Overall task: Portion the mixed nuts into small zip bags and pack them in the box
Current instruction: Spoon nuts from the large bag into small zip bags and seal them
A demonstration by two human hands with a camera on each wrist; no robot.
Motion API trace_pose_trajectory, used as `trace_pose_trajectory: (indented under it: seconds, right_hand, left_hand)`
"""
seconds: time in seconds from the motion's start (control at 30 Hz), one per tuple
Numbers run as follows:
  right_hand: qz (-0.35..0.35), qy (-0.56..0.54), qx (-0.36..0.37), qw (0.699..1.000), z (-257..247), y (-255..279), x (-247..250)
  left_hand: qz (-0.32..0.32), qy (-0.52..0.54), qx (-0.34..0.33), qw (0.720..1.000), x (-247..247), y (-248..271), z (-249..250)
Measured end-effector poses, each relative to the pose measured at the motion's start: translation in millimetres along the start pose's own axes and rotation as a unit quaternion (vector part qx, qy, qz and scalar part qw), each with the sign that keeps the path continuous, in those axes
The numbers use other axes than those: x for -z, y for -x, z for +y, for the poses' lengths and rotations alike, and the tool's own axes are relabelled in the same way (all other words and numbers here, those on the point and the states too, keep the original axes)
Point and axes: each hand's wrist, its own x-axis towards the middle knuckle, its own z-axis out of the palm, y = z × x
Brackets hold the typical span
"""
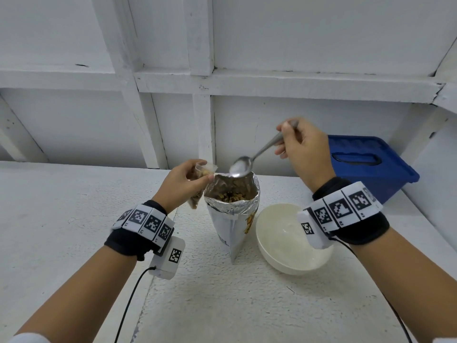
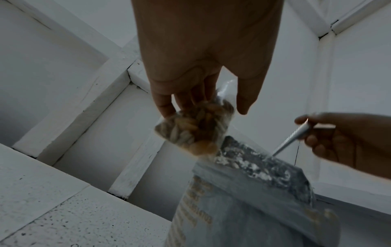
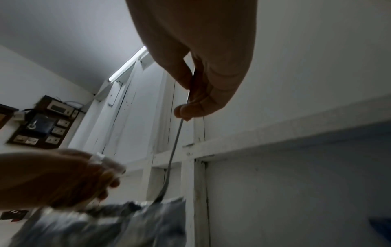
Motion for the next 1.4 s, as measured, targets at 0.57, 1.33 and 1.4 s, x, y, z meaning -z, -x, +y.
trace_pose_trajectory:
  seconds: [0.57,1.33,1.4]
  right_hand:
    - [-0.040,0.296,0.164,0.940,12,31,-34]
    - [-0.167,-0.076,-0.089,0.979,2,38,-36]
    - [-0.156,-0.086,-0.097,0.979,4,39,-34]
  left_hand:
    - [0.140,0.057,-0.051,0.987,-7,-4,37]
    - [0.065,0.114,-0.084,0.988,-17,12,47]
    - [0.039,0.098,-0.085,0.991,-18,13,47]
